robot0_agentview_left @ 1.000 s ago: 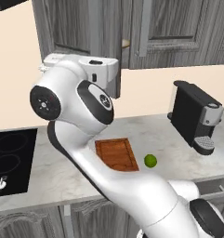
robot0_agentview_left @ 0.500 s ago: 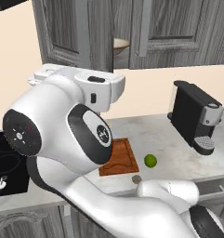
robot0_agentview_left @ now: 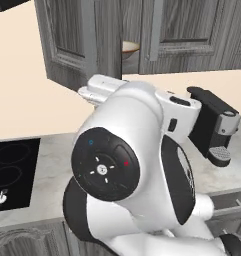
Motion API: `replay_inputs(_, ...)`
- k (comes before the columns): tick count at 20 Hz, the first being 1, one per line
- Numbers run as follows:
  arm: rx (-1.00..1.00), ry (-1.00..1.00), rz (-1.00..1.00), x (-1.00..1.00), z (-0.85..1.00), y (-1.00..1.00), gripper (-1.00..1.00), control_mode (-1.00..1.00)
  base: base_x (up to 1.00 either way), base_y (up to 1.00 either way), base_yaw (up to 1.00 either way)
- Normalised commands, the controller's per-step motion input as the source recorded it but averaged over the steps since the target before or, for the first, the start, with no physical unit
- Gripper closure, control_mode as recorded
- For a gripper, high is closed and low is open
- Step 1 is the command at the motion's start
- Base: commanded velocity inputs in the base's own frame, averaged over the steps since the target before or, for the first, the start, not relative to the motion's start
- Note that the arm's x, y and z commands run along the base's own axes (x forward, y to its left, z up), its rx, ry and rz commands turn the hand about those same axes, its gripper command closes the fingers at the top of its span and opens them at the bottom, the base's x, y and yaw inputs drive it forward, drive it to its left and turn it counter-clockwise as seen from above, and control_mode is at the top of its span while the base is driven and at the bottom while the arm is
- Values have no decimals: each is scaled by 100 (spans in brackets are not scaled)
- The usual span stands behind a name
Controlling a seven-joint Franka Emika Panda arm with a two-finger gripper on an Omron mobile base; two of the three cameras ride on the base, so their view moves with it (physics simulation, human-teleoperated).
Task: Open the cabinet. Place the bowl and condiment on the counter. Then place the lime and garlic on the cutting board.
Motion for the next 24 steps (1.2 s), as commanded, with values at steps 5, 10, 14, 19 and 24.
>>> replay_inputs(5, 43, -3, 13, -7, 0, -94, -100, -100, 0, 0, 0)
replay_inputs(10, 55, -15, 23, 0, 0, -96, -100, -100, 0, 0, 0)
replay_inputs(14, 56, -20, 26, 0, -19, -85, -100, -100, 0, 0, 0)
replay_inputs(19, 51, -15, 29, 11, -52, -63, -100, -100, 0, 0, 0)
replay_inputs(24, 47, -15, 27, 45, -51, -14, -100, -100, 0, 0, 0)
